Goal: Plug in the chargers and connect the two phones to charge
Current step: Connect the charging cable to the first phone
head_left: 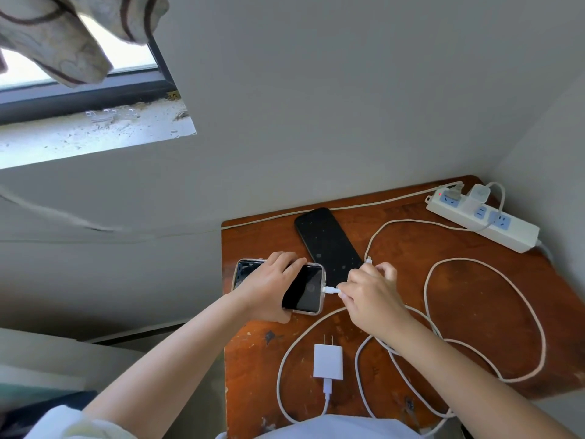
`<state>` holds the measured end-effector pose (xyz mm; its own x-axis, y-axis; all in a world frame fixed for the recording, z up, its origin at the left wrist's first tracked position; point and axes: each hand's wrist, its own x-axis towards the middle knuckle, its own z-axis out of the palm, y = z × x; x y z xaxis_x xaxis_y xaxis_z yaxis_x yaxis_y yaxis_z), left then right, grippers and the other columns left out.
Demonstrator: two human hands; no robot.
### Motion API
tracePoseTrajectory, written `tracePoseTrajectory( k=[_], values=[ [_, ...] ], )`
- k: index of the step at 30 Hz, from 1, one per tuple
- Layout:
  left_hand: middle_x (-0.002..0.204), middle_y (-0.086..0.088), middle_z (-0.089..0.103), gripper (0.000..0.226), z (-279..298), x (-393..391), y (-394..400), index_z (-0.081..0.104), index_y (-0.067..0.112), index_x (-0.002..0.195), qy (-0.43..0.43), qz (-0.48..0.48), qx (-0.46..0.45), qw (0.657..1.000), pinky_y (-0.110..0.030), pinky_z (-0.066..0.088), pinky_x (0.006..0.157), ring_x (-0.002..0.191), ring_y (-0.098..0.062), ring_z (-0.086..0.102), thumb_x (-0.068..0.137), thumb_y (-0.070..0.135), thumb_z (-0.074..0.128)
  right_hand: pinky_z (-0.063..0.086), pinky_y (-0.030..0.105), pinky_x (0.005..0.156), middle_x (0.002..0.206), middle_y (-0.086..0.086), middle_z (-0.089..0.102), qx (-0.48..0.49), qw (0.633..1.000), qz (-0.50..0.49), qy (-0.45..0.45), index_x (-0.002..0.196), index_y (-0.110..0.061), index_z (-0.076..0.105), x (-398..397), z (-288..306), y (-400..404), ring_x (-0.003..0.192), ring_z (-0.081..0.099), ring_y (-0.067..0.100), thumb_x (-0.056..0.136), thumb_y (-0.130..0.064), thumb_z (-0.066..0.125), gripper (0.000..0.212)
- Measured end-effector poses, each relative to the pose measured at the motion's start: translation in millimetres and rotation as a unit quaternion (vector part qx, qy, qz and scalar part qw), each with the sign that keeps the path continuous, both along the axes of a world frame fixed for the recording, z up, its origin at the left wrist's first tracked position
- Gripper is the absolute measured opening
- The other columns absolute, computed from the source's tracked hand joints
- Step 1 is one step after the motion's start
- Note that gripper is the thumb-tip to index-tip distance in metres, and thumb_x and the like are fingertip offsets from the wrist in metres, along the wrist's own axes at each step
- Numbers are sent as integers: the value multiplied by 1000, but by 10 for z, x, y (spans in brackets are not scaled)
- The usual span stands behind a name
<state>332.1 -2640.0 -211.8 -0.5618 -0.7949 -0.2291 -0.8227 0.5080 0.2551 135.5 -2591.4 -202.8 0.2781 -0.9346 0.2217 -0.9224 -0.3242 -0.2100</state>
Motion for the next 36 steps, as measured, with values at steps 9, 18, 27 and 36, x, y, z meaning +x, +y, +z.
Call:
tracePoseTrajectory(
  k=[9,18,27,36],
  values=[
    [145,-1,25,92,11,13,21,17,21,138,2,2,-6,1000,-31,34,103,131,-21,18,66,31,73,52,50,72,59,3,71,-95,993,-44,-55,61,-13,74,45,-57,59,60,68,21,46,-5,89,23],
    [146,-3,26,91,22,-33,23,18,20,138,-1,16,-21,1000,-31,32,104,132,-21,18,66,31,74,40,38,86,59,7,70,-123,988,-65,-71,60,-9,74,84,-115,65,62,68,25,49,0,87,20],
    [147,-4,24,92,22,-46,45,17,19,138,-4,8,-10,1000,-31,30,105,134,-22,15,67,28,74,29,40,84,59,6,70,-129,990,-36,-54,60,-10,74,35,-120,57,64,69,25,46,0,88,22],
    [145,-4,25,91,41,-61,52,19,19,137,5,21,-4,1000,-31,32,104,133,-22,16,65,27,75,48,42,85,58,7,69,-133,988,-43,-65,59,-9,73,82,-148,107,63,69,24,46,-1,88,22]
  ],
)
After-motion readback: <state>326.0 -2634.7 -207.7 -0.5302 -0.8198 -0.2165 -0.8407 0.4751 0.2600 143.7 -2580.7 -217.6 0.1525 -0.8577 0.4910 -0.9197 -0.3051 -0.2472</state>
